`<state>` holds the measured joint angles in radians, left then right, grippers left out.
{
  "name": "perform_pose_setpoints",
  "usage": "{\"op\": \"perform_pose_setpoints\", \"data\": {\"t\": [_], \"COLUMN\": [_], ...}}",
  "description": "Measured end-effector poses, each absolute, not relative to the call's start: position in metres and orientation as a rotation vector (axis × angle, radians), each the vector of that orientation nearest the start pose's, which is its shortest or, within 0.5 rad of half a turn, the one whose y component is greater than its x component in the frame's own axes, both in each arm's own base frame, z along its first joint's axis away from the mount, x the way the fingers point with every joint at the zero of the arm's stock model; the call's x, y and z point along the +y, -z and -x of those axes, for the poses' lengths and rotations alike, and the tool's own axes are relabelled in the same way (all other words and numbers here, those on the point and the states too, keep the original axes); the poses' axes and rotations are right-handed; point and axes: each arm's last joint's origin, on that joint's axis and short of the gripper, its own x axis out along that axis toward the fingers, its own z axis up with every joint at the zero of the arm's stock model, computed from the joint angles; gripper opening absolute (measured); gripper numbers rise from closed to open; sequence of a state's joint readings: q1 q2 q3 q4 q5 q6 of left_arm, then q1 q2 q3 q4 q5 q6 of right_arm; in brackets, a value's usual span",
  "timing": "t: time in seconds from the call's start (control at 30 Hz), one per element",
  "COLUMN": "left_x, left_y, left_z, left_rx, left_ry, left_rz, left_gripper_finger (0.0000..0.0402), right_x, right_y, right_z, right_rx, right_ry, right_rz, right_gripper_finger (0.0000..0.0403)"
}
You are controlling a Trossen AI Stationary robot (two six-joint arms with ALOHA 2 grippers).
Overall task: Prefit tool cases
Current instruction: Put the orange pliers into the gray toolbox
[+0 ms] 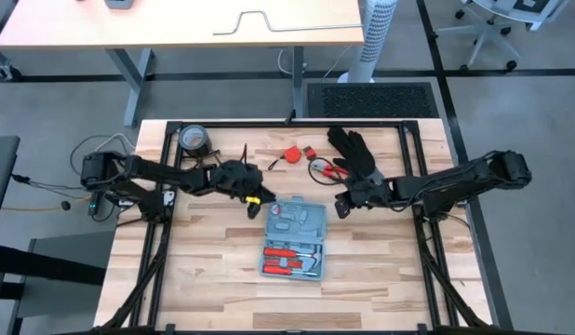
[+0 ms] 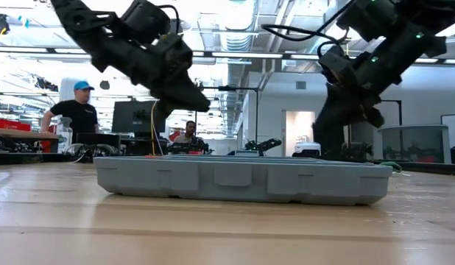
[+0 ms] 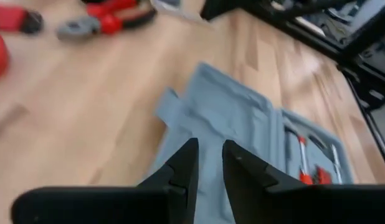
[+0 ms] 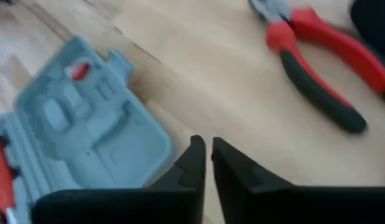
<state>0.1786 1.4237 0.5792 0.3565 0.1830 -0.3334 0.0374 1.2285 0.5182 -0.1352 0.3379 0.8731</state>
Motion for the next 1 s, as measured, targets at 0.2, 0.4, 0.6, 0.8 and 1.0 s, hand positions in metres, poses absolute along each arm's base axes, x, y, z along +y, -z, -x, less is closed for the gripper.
{"op": "perform_pose_setpoints", "data": {"t": [0.2, 0.4, 0.6, 0.8, 1.0], "left_x": [0.074, 0.106, 0.139, 0.160, 0.173], "left_y": [-0.194, -0.208, -0.208, -0.206, -0.205], "left_z": [-0.280, -0.278, -0.285, -0.310, -0.332], "left_rx": [0.400, 0.334, 0.312, 0.321, 0.384], "left_ry": [-0.170, -0.276, -0.355, -0.340, -0.209], "left_rz": [0.401, 0.402, 0.498, 0.538, 0.507], "left_gripper_finger": [0.0065, 0.0065, 0.0065, 0.0065, 0.0065], "right_x": [-0.021, -0.062, -0.103, -0.128, -0.130], "right_y": [-0.172, -0.171, -0.171, -0.189, -0.196], "right_z": [-0.225, -0.219, -0.210, -0.210, -0.212], "right_rx": [0.589, 0.628, 0.592, 0.514, 0.491], "right_ry": [0.598, 0.592, 0.555, 0.531, 0.537], "right_rz": [-0.586, -0.595, -0.650, -0.663, -0.713], "right_gripper_finger": [0.0100, 0.0145, 0.0157, 0.0151, 0.0144]}}
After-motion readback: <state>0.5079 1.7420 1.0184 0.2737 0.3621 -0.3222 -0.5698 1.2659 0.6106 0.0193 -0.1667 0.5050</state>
